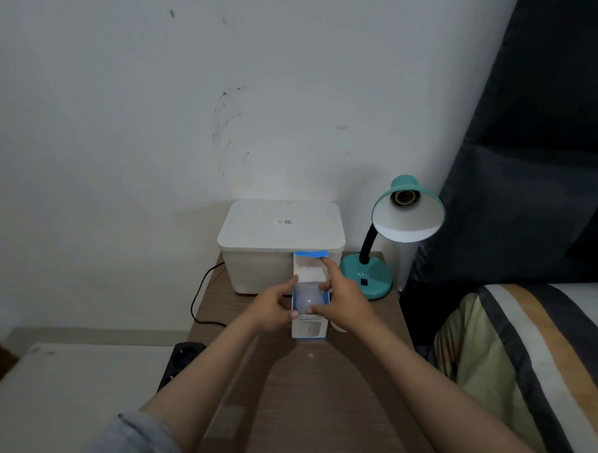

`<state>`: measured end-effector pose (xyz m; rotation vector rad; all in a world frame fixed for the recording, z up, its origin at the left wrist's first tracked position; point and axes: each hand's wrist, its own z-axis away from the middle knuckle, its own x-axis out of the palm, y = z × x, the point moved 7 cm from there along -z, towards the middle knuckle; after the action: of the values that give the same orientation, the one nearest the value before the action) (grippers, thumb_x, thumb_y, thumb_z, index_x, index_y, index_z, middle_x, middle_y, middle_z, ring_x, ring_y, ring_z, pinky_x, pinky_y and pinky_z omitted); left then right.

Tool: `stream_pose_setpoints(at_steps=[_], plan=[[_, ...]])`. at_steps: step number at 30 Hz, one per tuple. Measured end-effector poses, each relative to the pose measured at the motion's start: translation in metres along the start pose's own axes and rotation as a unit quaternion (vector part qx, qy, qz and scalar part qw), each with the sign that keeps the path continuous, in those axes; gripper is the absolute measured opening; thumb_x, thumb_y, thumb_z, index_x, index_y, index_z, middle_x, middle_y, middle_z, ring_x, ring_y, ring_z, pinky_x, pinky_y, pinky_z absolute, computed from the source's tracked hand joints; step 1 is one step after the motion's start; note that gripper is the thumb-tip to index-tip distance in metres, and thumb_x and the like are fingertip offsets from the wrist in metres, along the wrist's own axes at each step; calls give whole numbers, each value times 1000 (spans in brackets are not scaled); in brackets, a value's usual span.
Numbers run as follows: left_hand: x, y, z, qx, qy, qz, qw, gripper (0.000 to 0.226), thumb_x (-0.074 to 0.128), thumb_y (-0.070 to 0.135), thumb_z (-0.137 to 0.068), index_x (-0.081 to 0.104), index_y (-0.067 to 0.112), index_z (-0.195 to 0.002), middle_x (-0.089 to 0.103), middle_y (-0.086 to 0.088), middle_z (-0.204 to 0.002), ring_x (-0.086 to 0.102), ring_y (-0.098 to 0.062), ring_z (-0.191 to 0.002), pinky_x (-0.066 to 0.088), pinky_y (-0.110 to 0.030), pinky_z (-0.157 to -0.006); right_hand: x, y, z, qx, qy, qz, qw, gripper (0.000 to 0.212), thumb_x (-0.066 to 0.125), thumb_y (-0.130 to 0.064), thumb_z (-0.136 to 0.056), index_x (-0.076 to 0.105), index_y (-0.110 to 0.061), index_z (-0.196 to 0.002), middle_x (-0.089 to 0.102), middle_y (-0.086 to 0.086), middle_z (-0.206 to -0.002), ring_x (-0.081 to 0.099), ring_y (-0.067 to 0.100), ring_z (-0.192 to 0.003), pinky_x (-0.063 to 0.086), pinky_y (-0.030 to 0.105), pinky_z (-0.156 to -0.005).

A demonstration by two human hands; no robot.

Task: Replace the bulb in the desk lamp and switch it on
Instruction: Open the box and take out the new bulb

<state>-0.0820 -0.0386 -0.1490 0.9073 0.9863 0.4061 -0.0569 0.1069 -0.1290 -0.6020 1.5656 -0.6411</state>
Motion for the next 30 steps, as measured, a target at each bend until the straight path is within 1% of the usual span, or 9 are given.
stream_pose_setpoints(at_steps=[2,4,10,13,20,23,27,28,30], plan=[[-1,1,2,-4,-7,16,1000,78,63,3,-86,20,23,-148,55,-1,-95,54,-7,-81,51,-12,-62,0,-4,-1,1,2,28,1000,99,84,-25,-64,23,-28,-142,62,12,-115,60,25,-105,51,34,-79],[-2,1,3,-7,-8,23,1000,78,64,1,-85,21,21,-148,52,2,-85,52,-5,-74,49,-8,-56,1,-8,-3,2,2,47,999,88,85,-25,-64,31,-20,-134,62,10,-111,60,25,-99,51,33,-74],[-4,5,3,-13,-13,23,1000,79,64,2,-85,20,22,-148,52,2,-82,53,-5,-71,49,-11,-55,4,-4,-6,13,14,13,1000,61,86,-25,-60,46,-20,-105,58,1,-96,58,19,-88,52,33,-70],[-5,4,3,-22,-9,35,999,79,64,1,-85,21,22,-148,51,1,-80,53,-6,-68,49,-10,-52,0,-3,-2,-8,40,-20,999,51,85,-23,-59,48,-22,-94,57,-3,-94,56,13,-84,42,19,-62],[-5,2,1,-37,-6,26,999,79,65,5,-86,20,26,-148,52,2,-81,53,-5,-67,48,-12,-52,-33,-10,12,-22,161,-109,981,42,78,-16,-64,49,-24,-94,43,-3,-101,48,2,-86,40,9,-63],[-6,6,2,-33,-7,35,999,78,63,4,-86,19,24,-148,52,2,-81,53,-6,-67,48,-10,-49,-49,-11,17,-28,217,-165,962,29,63,-18,-68,54,-22,-95,45,-1,-103,49,2,-90,41,15,-74],[-5,7,4,-40,-7,36,999,78,63,4,-87,19,25,-148,54,1,-81,55,-6,-68,50,-13,-53,-58,-6,16,-18,229,-272,934,18,46,-14,-73,62,-16,-81,59,-2,-85,55,11,-79,46,30,-71],[-6,6,3,-42,-5,32,999,79,64,6,-87,19,27,-148,55,1,-83,55,-7,-70,50,-15,-57,-59,-6,16,-8,224,-279,934,15,49,-19,-80,63,-17,-74,61,-3,-76,55,9,-72,45,27,-68],[-6,4,2,-43,1,28,999,79,65,9,-86,20,29,-147,56,1,-85,56,-8,-73,49,-18,-61,-59,-5,18,20,216,-254,943,33,56,-32,-91,59,-17,-61,59,-9,-57,52,2,-58,42,18,-59]])
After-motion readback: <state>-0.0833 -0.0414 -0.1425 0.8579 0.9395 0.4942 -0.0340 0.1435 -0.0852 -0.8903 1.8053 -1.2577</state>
